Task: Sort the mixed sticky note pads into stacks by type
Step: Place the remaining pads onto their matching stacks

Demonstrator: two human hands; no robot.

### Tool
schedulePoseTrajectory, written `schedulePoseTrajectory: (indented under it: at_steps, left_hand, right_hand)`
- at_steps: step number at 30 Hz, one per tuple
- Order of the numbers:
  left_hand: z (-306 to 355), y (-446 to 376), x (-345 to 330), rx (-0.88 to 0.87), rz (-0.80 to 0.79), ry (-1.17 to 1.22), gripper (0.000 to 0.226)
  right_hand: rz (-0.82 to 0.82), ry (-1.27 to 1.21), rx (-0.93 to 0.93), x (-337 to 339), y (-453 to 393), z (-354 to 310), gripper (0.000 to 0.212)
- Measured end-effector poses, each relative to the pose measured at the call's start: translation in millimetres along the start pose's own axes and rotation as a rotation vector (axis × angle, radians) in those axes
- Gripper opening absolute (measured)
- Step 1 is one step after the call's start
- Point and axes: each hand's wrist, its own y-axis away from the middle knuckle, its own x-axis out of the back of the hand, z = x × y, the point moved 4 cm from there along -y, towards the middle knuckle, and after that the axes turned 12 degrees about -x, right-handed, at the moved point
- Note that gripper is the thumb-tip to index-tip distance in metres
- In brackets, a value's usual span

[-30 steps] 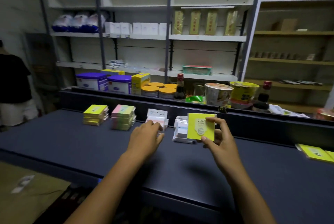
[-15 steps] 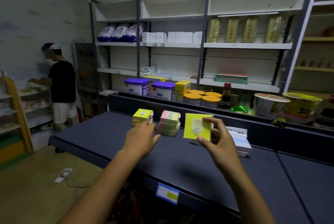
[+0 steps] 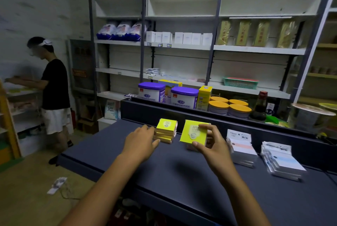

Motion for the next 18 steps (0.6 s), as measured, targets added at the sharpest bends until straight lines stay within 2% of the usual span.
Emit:
schedulePoseTrajectory:
  at_steps: [8, 18]
  left_hand:
    - [-43.4, -9.8, -8.3, 0.004, 0.025, 0.031, 0.038]
    - [-70.4, -21.7, -18.5, 0.016, 0.067, 0.063, 0.038]
  right_hand:
    - [-0.001, 0.131, -0.047, -56.1, -48.1, 4.1, 0.042]
    - [-0.057, 0.291, -0.129, -105.9, -116.4, 11.3, 0.045]
